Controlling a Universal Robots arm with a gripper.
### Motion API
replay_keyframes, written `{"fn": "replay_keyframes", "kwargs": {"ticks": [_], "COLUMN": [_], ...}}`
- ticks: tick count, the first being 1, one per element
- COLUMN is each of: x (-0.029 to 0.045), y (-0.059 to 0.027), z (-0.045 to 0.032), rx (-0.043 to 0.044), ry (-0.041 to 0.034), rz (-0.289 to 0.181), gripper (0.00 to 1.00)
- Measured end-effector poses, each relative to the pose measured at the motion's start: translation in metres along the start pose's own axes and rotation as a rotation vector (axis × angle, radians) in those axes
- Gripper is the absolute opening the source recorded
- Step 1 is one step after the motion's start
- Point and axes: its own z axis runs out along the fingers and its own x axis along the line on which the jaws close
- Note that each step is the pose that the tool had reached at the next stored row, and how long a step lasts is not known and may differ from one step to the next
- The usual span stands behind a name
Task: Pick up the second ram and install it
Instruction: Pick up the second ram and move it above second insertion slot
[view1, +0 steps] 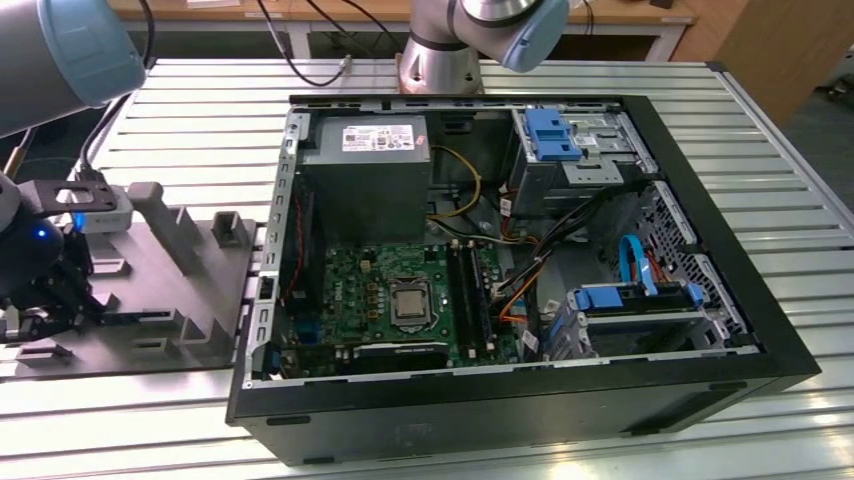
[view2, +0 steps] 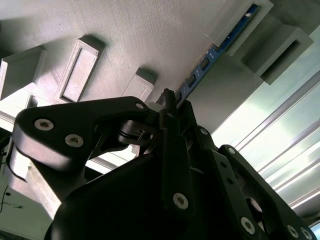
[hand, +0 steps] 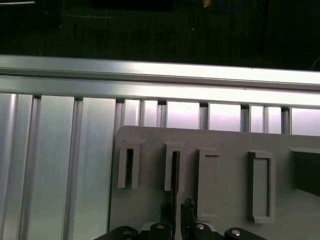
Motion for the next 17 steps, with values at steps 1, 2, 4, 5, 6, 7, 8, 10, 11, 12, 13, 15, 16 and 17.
{"fn": "replay_keyframes", "kwargs": {"ticks": [1, 2, 4, 5, 6, 7, 8, 10, 11, 12, 13, 15, 16, 17], "x": [0.0000, 0.0000, 0.0000, -0.0001, -0.0001, 0.0000, 0.0003, 0.0018, 0.0029, 0.0039, 0.0049, 0.0055, 0.0056, 0.0057], "y": [0.0001, 0.0001, 0.0001, 0.0001, 0.0001, 0.0002, 0.0002, 0.0000, -0.0001, -0.0003, -0.0005, -0.0009, -0.0010, -0.0012], "z": [-0.0007, -0.0008, -0.0011, -0.0018, -0.0020, -0.0021, -0.0024, -0.0024, -0.0025, -0.0025, -0.0026, -0.0026, -0.0028, -0.0032], "rx": [-0.0001, 0.0001, 0.0001, -0.0003, -0.0001, 0.0000, -0.0002, -0.0002, -0.0004, -0.0006, -0.0008, -0.0009, -0.0009, -0.0009], "ry": [0.0001, 0.0000, -0.0001, 0.0002, 0.0001, 0.0000, 0.0002, 0.0000, 0.0001, 0.0001, 0.0000, -0.0002, -0.0008, -0.0016], "rz": [0.000, 0.000, 0.000, 0.000, 0.000, 0.000, 0.000, 0.000, 0.000, 0.000, 0.000, 0.000, 0.000, 0.000], "gripper": [0.21, 0.21, 0.21, 0.21, 0.21, 0.21, 0.21, 0.21, 0.21, 0.21, 0.21, 0.21, 0.21, 0.21]}}
